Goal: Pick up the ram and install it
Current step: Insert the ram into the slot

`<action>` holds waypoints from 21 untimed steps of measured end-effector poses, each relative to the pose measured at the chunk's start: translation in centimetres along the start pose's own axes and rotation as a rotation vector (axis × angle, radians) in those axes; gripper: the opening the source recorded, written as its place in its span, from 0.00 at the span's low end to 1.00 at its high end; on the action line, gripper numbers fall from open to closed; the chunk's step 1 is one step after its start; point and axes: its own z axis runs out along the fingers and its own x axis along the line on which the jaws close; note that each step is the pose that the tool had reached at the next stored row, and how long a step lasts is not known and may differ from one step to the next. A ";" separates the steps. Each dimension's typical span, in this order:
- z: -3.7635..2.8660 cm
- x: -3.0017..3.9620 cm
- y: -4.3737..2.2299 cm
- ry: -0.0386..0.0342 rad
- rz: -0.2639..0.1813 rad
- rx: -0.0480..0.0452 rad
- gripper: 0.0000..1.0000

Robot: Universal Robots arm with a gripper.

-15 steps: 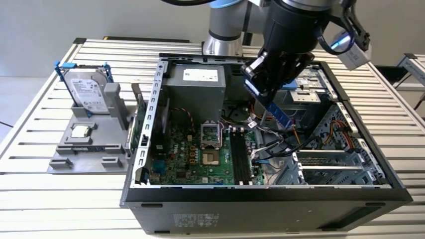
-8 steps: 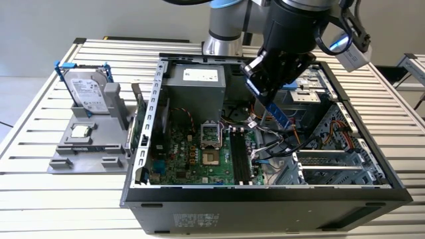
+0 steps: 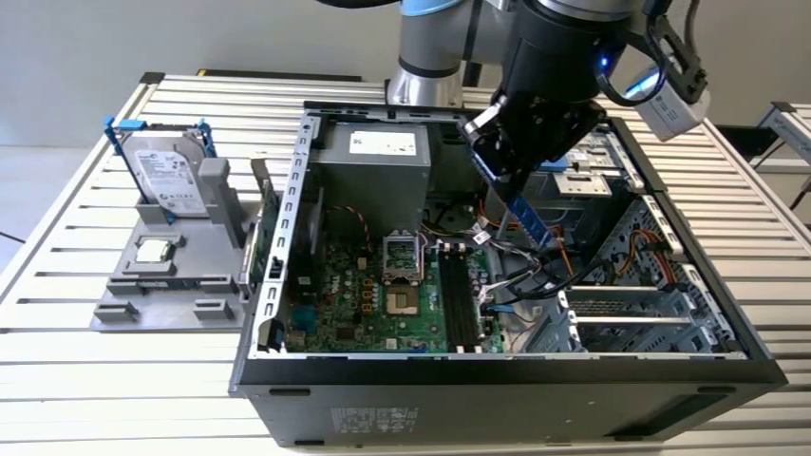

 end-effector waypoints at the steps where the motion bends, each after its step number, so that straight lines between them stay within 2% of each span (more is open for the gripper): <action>1: 0.00 0.00 0.00 -0.0003 0.010 0.0002 0.00; 21: -0.01 0.00 0.00 -0.0089 0.246 0.0051 0.00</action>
